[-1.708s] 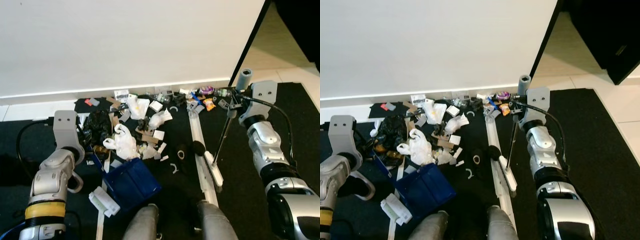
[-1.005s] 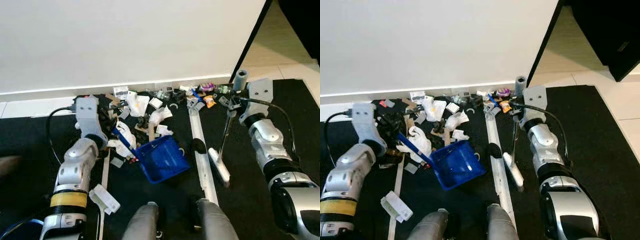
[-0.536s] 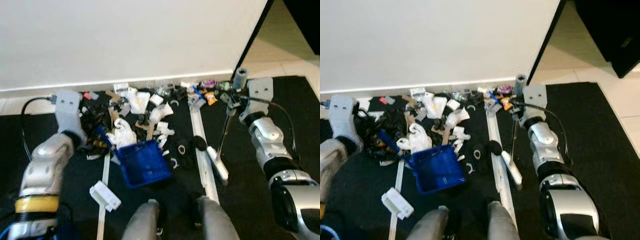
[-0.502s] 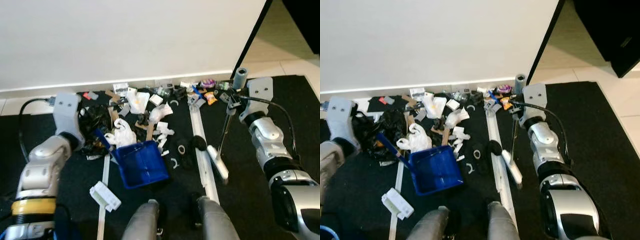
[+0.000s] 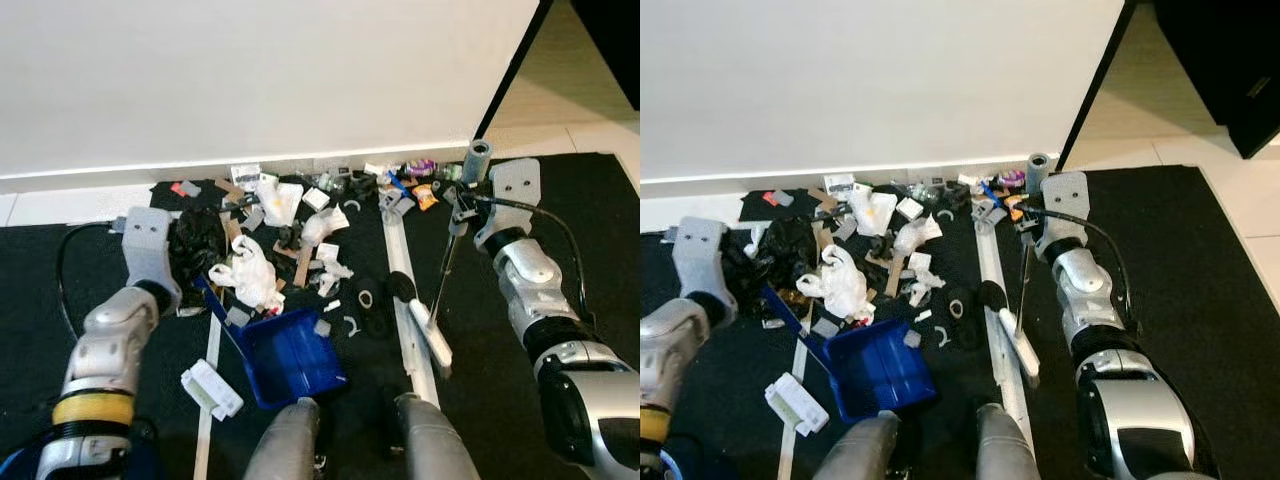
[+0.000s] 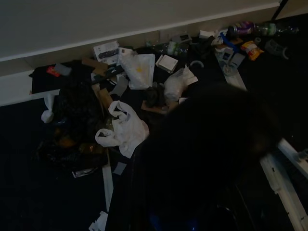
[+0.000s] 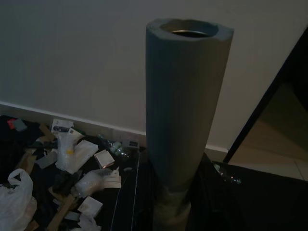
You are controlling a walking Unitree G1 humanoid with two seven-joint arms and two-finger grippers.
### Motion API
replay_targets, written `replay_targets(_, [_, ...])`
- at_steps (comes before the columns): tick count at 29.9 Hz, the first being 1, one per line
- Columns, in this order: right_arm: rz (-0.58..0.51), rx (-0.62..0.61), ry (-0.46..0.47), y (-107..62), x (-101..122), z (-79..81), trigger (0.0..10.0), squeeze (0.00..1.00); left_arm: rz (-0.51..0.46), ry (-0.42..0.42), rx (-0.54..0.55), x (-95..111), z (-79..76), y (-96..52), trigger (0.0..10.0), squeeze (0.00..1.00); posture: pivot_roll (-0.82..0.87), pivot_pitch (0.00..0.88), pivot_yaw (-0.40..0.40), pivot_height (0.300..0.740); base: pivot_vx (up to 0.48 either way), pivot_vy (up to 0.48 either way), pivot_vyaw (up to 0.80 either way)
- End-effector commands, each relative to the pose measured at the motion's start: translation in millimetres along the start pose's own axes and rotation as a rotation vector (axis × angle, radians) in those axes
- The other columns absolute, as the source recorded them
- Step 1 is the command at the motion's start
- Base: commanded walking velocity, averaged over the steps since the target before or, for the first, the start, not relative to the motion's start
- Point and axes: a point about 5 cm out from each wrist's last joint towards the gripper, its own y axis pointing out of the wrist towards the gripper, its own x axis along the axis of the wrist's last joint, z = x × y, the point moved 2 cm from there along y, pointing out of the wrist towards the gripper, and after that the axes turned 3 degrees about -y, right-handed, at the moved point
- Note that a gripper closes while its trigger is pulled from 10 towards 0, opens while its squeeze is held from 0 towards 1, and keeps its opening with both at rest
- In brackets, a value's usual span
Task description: Sweep floor
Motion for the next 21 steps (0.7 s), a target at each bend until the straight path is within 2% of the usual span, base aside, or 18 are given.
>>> replay_targets(1, [-0.017, -0.002, -0.011, -1.2, 1, -1.2, 10.0, 0.00, 0.009, 0.000, 0.026, -5, -1.3, 2.1, 10.0, 0.00, 0.05, 0.219, 0.026, 0.740, 0.000, 0.000, 0.00])
replay_targets(2, [-0.014, -0.003, -0.010, -1.6, 0, -1.5, 10.0, 0.00, 0.008, -0.037, 0.009, -5, -6.2, 4.6, 10.0, 0.00, 0.05, 0.220, 0.026, 0.740, 0.000, 0.000, 0.00])
replay_targets(3, [-0.014, -0.003, -0.010, -1.6, 0, -1.5, 10.0, 0.00, 0.008, -0.037, 0.009, -5, -6.2, 4.6, 10.0, 0.00, 0.05, 0.220, 0.026, 0.740, 0.000, 0.000, 0.00])
replay_targets(4, [-0.008, -0.006, -0.011, -1.8, -2, -1.8, 10.0, 0.00, -0.003, -0.100, -0.036, -4, -16.6, 8.7, 10.0, 0.00, 0.05, 0.221, 0.028, 0.740, 0.000, 0.000, 0.00])
replay_targets(14, [-0.002, -0.004, -0.035, 3.2, 2, 3.9, 10.0, 0.00, -0.002, -0.089, -0.072, -5, -28.0, 8.0, 10.0, 0.00, 0.07, 0.246, 0.037, 0.740, 0.000, 0.000, 0.00])
replay_targets(17, [-0.010, 0.039, -0.033, 9.8, 7, 22.5, 10.0, 0.00, -0.008, -0.101, -0.096, -5, -31.0, -0.8, 10.0, 0.00, 0.12, 0.274, 0.038, 0.740, 0.000, 0.000, 0.00])
replay_targets(20, [-0.009, 0.060, -0.030, 11.3, 8, 29.1, 10.0, 0.00, -0.003, -0.105, -0.093, -8, -30.2, -3.0, 10.0, 0.00, 0.12, 0.278, 0.037, 0.740, 0.000, 0.000, 0.00])
replay_targets(21, [-0.002, 0.090, -0.027, 12.5, 7, 37.9, 10.0, 0.00, 0.004, -0.110, -0.089, -12, -29.4, -5.6, 10.0, 0.00, 0.14, 0.287, 0.035, 0.740, 0.000, 0.000, 0.00])
